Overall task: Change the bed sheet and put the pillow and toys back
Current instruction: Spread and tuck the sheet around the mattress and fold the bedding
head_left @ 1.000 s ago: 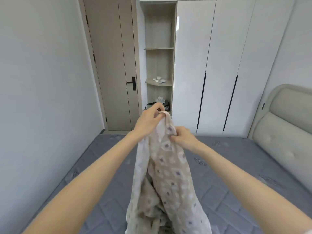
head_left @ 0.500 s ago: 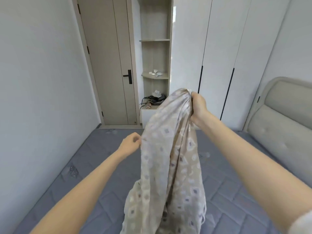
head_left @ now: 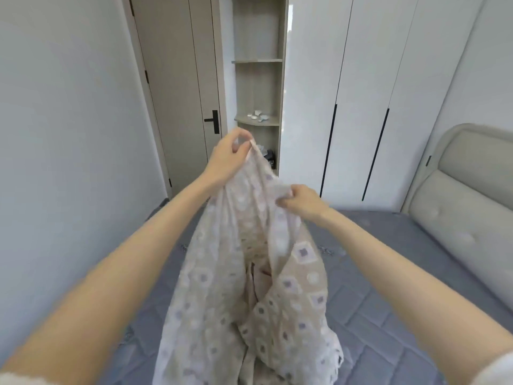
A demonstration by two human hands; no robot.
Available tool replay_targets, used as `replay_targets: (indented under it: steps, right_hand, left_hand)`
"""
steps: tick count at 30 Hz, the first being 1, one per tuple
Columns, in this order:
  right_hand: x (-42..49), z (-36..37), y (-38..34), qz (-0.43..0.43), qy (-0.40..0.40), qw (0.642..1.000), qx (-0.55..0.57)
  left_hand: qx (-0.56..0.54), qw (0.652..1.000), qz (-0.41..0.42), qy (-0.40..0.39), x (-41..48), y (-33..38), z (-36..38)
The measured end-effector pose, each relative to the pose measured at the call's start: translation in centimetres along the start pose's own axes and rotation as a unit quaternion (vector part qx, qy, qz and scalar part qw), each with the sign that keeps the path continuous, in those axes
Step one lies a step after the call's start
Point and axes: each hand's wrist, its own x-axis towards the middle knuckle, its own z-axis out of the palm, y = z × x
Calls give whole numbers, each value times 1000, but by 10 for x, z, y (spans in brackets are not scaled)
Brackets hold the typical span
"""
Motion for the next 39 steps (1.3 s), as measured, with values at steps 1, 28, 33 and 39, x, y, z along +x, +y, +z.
replay_targets:
  steps: [1,28,33,39]
  right_hand:
    - [4,-2,0,21,13,999,43]
    - [-21,23,57,29,-323,895,-306]
    - [-26,48,64,24,-40,947,-317]
    - [-2,48,57,107,43,985,125]
  left_hand:
    - [7,1000,1,-9,0,0,-3]
    - [510,755,-178,-371,-90,-125,-23]
    - [592,755,-152,-239,-109,-135,-20]
    - [199,934,-286,-81,-93,-140,-19]
